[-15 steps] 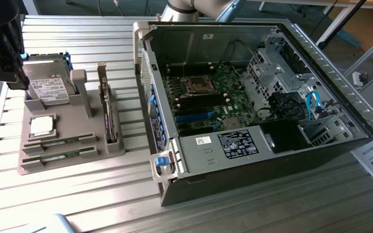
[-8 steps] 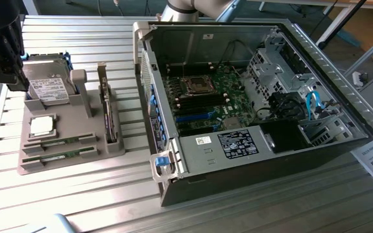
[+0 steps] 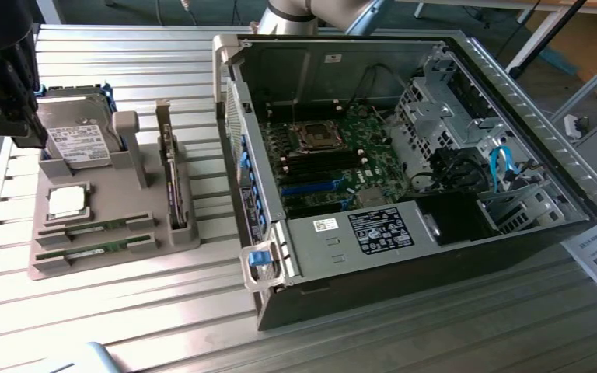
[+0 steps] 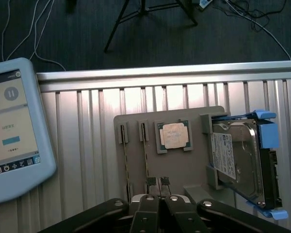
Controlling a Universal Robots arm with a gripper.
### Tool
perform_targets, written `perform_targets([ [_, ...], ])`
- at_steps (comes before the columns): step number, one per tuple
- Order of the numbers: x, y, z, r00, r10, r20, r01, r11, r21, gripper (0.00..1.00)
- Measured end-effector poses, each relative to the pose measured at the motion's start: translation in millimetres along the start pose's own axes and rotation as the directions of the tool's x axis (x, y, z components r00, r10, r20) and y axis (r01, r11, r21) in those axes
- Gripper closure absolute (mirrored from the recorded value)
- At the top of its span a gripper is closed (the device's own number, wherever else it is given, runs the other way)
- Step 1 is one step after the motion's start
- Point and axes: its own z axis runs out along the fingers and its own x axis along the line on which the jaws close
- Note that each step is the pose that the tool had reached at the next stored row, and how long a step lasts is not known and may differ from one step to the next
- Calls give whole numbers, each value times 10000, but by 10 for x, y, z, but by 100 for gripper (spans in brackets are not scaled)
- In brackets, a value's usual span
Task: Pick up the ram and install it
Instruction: 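Pick up the ram and move it above insertion slot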
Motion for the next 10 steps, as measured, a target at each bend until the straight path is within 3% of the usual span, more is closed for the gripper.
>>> perform_targets([
  [10, 37, -8, 89, 10000, 1, -6, -1, 10000, -91, 90],
])
